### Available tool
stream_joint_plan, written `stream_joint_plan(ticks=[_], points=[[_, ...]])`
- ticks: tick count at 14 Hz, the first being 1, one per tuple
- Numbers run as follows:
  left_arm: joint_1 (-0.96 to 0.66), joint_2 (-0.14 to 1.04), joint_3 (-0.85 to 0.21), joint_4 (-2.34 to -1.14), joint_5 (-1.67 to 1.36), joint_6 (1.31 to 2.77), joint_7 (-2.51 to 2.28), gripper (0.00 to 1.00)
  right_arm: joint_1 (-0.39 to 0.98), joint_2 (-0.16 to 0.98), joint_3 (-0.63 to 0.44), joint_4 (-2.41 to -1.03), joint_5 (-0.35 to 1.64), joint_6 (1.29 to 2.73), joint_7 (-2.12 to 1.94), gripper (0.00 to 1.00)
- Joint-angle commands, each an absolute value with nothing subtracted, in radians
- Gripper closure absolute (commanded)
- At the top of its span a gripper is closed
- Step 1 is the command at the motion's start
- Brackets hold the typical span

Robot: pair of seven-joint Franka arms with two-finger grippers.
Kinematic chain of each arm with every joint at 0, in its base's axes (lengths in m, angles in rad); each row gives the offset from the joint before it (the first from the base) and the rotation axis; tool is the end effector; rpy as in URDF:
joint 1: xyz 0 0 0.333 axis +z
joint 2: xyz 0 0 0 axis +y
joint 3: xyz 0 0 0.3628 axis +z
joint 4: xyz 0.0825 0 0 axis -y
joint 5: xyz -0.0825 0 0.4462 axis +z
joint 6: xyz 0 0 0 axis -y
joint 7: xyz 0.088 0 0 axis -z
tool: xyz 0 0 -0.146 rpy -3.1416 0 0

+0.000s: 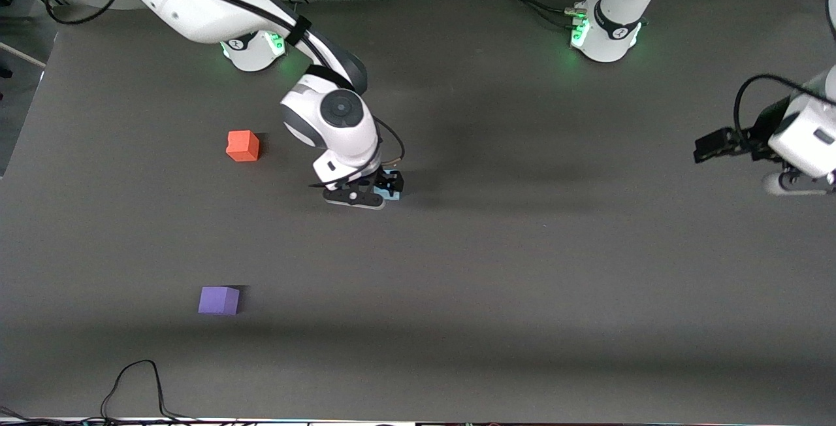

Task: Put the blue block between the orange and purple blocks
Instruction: 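Grasp the blue block with the right gripper while the left gripper withdraws, then carry the blue block with the right gripper between orange and purple blocks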

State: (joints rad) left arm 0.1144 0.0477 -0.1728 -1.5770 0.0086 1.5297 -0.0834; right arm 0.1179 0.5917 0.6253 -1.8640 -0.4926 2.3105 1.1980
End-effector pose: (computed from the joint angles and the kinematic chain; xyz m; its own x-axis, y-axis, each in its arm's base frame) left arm 0.6224 -0.0328 0.5965 0.9953 0.0250 -0.0938 0.0244 -0.9997 -0.0082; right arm 0.5439 0.4451 0.2055 0.9804 -0.1954 0.0250 -0.1956 -0.9806 0.0083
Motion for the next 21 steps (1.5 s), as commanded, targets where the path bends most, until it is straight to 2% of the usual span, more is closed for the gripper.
stream_joint_plan(ticks=[1, 6, 7, 8, 9, 10, 13, 16, 21], points=[[0.110, -0.011, -0.176, -1.617, 0.034, 1.532, -0.078, 0.00, 0.120, 0.603, 0.635, -1.911, -0.560, 2.376, 1.279, 0.00], [0.114, -0.021, -0.150, -1.617, 0.025, 1.543, -0.002, 0.00, 0.120, 0.630, 0.635, -1.974, -0.618, 2.445, 1.333, 0.00], [0.114, -0.021, -0.150, -1.617, 0.023, 1.546, -0.003, 0.00, 0.118, 0.629, 0.635, -1.976, -0.620, 2.444, 1.333, 0.23], [0.110, -0.021, -0.152, -1.614, 0.023, 1.551, -0.003, 0.00, 0.118, 0.626, 0.635, -1.977, -0.620, 2.438, 1.333, 0.54], [0.106, -0.021, -0.149, -1.608, 0.020, 1.552, -0.002, 0.00, 0.117, 0.621, 0.635, -1.979, -0.620, 2.431, 1.333, 0.63], [0.089, -0.020, -0.137, -1.606, 0.018, 1.554, -0.002, 0.00, 0.114, 0.614, 0.634, -1.982, -0.620, 2.430, 1.332, 0.63], [-0.056, -0.003, -0.002, -1.586, 0.025, 1.551, -0.003, 0.00, 0.104, 0.557, 0.627, -1.974, -0.617, 2.372, 1.275, 0.63], [-0.084, 0.028, 0.021, -1.545, 0.025, 1.539, -0.002, 0.00, 0.046, 0.474, 0.623, -1.973, -0.534, 2.290, 1.067, 0.63], [-0.109, 0.025, 0.049, -1.543, 0.025, 1.540, 0.014, 0.00, 0.054, 0.272, 0.358, -1.988, -0.102, 2.263, 0.476, 0.63]])
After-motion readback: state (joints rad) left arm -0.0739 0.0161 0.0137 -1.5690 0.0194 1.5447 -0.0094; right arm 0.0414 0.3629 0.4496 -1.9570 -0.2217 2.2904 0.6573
